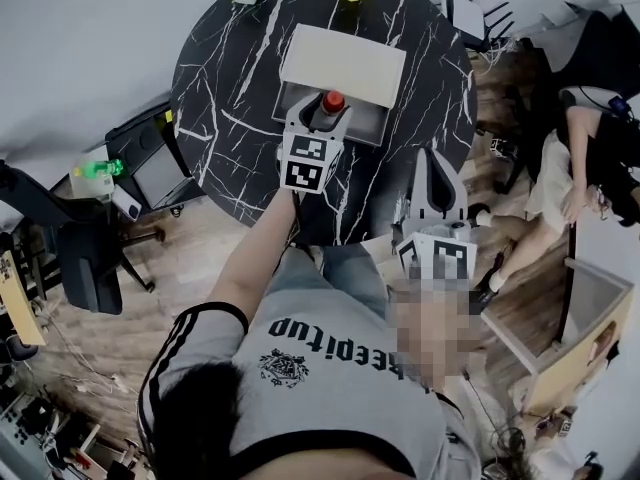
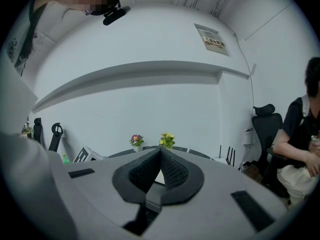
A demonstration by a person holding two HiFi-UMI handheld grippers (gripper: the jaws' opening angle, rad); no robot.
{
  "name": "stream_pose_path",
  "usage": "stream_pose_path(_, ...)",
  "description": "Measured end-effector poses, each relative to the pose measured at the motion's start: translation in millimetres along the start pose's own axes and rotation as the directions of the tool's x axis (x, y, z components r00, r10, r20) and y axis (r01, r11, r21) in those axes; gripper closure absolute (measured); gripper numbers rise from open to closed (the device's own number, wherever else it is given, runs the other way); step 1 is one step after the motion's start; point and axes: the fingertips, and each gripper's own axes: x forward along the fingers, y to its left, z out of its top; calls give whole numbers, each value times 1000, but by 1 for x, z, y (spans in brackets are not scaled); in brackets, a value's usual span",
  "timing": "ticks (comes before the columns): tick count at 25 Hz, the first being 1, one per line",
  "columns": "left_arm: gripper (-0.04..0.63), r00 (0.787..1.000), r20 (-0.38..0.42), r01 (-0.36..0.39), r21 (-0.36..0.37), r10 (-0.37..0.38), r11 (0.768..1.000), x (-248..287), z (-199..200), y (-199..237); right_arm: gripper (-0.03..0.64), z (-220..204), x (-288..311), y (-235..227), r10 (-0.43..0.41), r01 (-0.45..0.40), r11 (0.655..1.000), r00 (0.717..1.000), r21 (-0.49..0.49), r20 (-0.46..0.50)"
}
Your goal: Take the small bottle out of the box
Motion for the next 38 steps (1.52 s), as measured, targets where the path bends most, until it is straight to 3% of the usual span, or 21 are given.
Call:
stream_pose_path(11,385,995,-36,-96,14,96,995,20,-7,9,617,-8,1,-15,-26,26,1000,999,2,-24)
stream_pose_path(15,415,993,-20,-114,28,115,993,22,-9,11,617,-7,3,-16,-19,19,1000,1000,-4,-19)
stream_pose_path(27,451,994,2,-105,41,105,994,13,-7,8,617,-3,3,-9,-5,5,1000,1000,-10,-14)
stream_pose_path(38,451,995,48,-90,48,87,995,-26,27,5,617,6,1,8,19,-19,1000,1000,-21,14)
